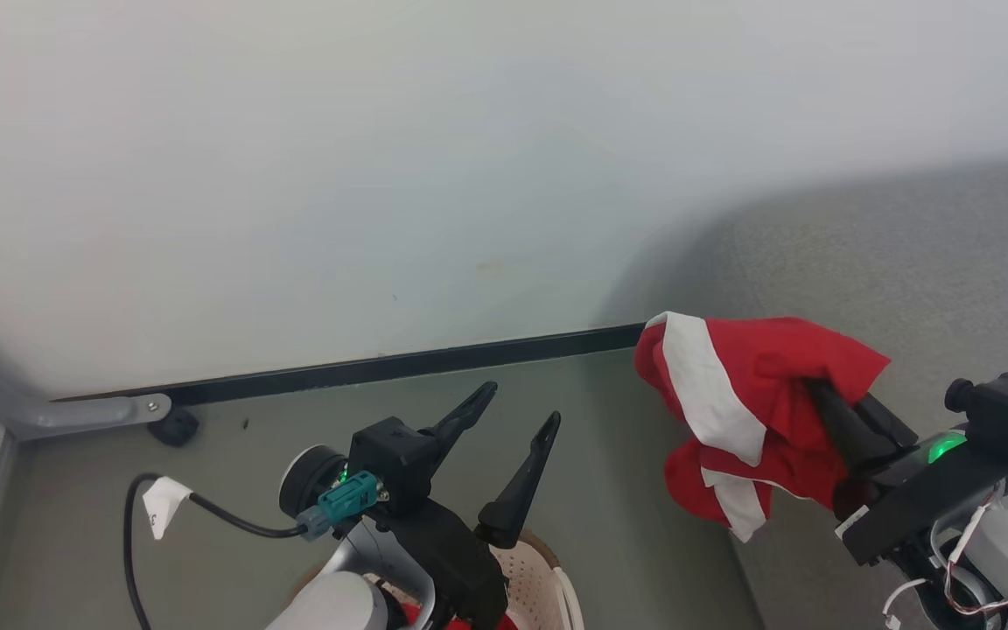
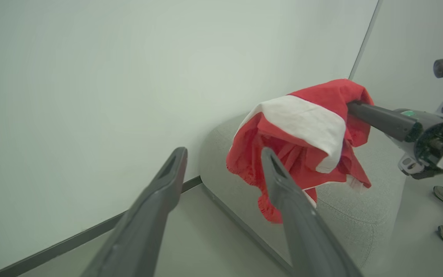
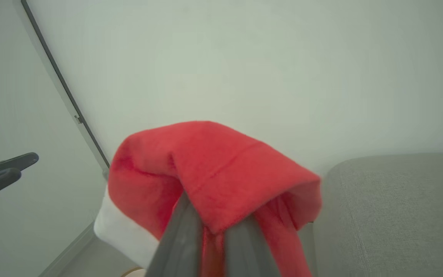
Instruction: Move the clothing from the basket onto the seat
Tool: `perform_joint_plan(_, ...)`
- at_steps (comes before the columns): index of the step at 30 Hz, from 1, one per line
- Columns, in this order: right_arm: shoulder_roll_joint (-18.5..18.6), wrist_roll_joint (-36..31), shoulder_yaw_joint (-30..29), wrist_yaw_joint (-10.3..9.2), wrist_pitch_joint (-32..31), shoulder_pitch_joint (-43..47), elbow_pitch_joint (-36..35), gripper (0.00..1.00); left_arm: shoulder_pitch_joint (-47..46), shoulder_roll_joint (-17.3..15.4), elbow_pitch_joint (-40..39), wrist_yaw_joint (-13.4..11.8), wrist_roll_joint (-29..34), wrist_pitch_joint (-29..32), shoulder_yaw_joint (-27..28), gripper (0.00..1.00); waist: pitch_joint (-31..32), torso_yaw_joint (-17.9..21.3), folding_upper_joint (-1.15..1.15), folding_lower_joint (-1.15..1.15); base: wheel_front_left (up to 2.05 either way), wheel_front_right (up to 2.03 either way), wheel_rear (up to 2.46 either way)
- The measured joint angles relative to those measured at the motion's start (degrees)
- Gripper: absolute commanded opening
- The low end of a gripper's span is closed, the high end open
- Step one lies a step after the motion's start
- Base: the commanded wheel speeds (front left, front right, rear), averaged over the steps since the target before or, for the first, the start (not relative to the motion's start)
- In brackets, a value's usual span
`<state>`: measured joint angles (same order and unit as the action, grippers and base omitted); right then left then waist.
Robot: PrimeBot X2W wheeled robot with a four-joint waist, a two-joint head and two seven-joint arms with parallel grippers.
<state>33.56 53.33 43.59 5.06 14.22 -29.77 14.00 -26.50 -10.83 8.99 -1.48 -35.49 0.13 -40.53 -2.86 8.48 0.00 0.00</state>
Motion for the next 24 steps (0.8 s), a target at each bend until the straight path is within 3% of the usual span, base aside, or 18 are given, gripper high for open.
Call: perform_joint_plan(24,2.47,-1.68,-7.87,-2.97,0.02,7.49,-7.79,0.00,1.12,-0.90,-3.63,-0.03,0.76,0.36,-1.31,1.00,0.79,12.77,0.00,0.00,0.00,0.00,0.00)
